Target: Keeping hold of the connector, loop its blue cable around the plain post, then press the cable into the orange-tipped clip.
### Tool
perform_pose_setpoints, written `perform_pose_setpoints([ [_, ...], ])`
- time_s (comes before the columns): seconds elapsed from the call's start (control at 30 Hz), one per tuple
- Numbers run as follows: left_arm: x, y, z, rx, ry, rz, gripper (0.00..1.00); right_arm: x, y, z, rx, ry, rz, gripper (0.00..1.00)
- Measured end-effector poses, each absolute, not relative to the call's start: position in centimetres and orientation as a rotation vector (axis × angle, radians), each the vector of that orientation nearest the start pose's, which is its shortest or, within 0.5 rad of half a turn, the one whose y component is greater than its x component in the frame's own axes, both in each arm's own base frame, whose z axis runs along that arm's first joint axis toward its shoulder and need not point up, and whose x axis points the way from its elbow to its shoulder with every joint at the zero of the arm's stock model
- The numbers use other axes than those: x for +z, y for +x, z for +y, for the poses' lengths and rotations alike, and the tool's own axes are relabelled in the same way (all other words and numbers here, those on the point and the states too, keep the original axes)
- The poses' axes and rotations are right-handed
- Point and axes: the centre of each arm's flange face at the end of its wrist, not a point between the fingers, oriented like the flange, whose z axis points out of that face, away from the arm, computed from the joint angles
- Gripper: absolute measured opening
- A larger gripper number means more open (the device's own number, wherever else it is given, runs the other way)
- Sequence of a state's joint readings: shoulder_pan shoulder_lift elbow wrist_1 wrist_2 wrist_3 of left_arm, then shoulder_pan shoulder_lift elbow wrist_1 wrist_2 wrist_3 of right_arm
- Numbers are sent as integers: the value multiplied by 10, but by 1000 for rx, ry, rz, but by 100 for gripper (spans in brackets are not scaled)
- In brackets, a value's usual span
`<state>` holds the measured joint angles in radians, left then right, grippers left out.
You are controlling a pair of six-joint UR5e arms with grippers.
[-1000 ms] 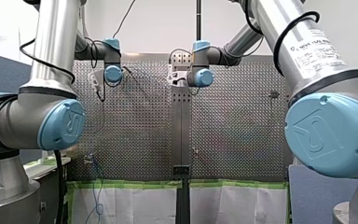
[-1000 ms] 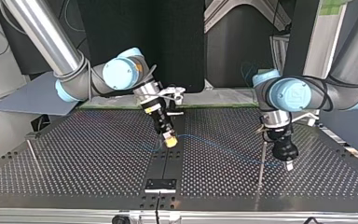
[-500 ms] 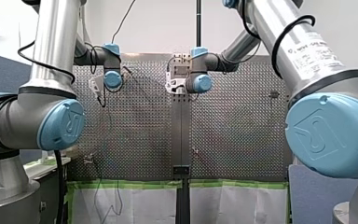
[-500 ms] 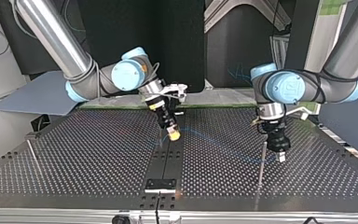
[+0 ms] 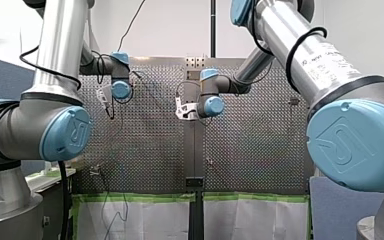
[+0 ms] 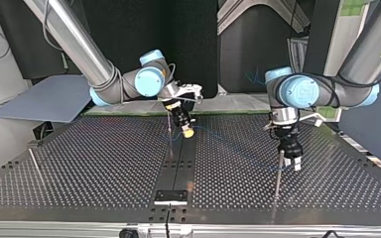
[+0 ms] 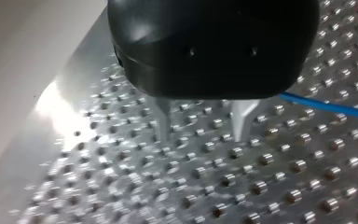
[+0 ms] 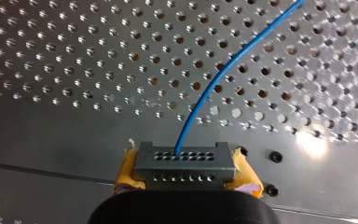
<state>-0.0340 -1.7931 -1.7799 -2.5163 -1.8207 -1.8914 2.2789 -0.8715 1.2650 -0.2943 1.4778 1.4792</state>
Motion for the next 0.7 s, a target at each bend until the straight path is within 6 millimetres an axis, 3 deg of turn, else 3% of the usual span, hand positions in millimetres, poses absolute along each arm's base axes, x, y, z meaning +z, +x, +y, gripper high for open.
perform_pose_setpoints([
  [0.33, 287, 574, -139, -202, -382, 1398, 100, 193, 584, -450, 1617, 1917, -675, 0],
  [0.7, 284, 577, -139, -239, -406, 1407, 100, 123, 590, -441, 1542, 1988, -717, 0],
])
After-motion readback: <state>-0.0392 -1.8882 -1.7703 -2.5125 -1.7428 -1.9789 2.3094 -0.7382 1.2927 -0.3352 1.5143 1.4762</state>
